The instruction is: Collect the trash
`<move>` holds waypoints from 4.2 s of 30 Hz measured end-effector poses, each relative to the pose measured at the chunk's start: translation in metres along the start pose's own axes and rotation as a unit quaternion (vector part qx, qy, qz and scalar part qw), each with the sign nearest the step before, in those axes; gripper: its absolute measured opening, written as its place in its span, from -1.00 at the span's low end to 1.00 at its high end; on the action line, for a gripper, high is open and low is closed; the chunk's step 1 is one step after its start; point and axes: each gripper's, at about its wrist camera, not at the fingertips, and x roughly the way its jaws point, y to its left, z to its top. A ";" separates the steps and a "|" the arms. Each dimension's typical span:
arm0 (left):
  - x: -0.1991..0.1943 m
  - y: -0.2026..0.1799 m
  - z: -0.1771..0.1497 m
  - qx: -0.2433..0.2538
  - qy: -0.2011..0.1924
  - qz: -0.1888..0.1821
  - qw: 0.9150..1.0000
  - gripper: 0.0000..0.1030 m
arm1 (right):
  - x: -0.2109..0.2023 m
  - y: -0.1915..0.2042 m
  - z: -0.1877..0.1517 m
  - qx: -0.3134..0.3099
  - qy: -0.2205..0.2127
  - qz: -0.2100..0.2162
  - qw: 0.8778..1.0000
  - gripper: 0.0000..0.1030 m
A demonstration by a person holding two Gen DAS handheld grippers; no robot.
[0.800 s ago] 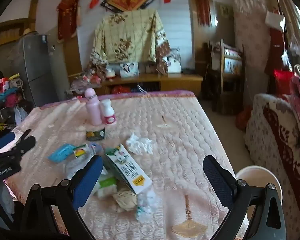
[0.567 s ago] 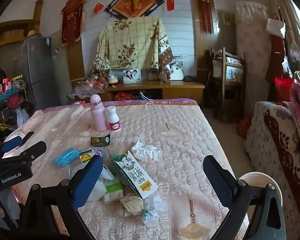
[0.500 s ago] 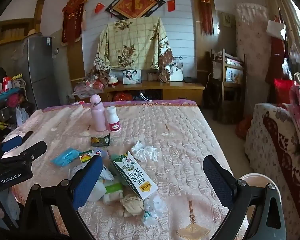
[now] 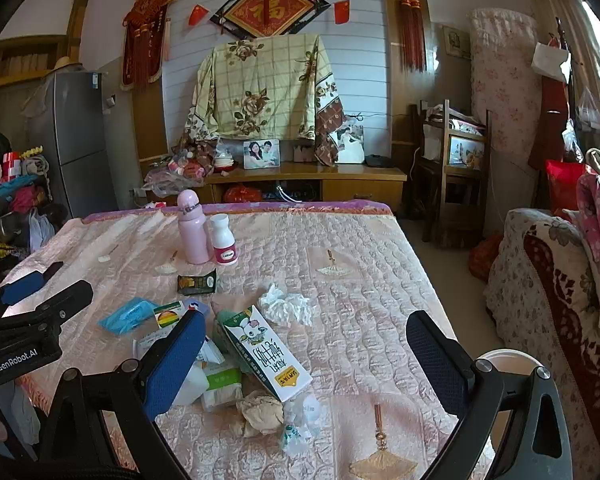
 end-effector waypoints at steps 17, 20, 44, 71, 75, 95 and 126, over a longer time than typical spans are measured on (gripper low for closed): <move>0.001 -0.002 0.011 0.001 0.005 0.004 1.000 0.95 | 0.011 -0.012 0.009 0.003 0.012 -0.002 1.000 0.94; 0.001 0.003 0.018 -0.001 0.006 0.004 1.000 0.95 | 0.012 -0.013 0.011 0.003 0.011 -0.002 1.000 0.94; 0.003 0.016 0.036 0.002 0.001 0.004 1.000 0.95 | 0.019 -0.023 0.040 0.039 0.020 0.021 0.999 0.99; -0.009 0.014 0.035 -0.001 -0.019 0.014 1.000 0.95 | 0.002 -0.014 0.023 0.005 0.003 0.011 1.000 0.99; -0.008 0.014 0.035 -0.004 -0.019 0.013 1.000 0.95 | 0.003 -0.014 0.022 0.004 0.003 0.009 1.000 0.99; -0.010 0.007 0.034 0.001 -0.016 0.012 1.000 0.95 | 0.007 -0.009 0.024 -0.004 0.016 0.013 1.000 0.99; 0.014 -0.002 0.037 0.002 0.019 0.000 1.000 0.95 | 0.024 -0.027 0.036 0.026 0.038 0.032 0.998 0.99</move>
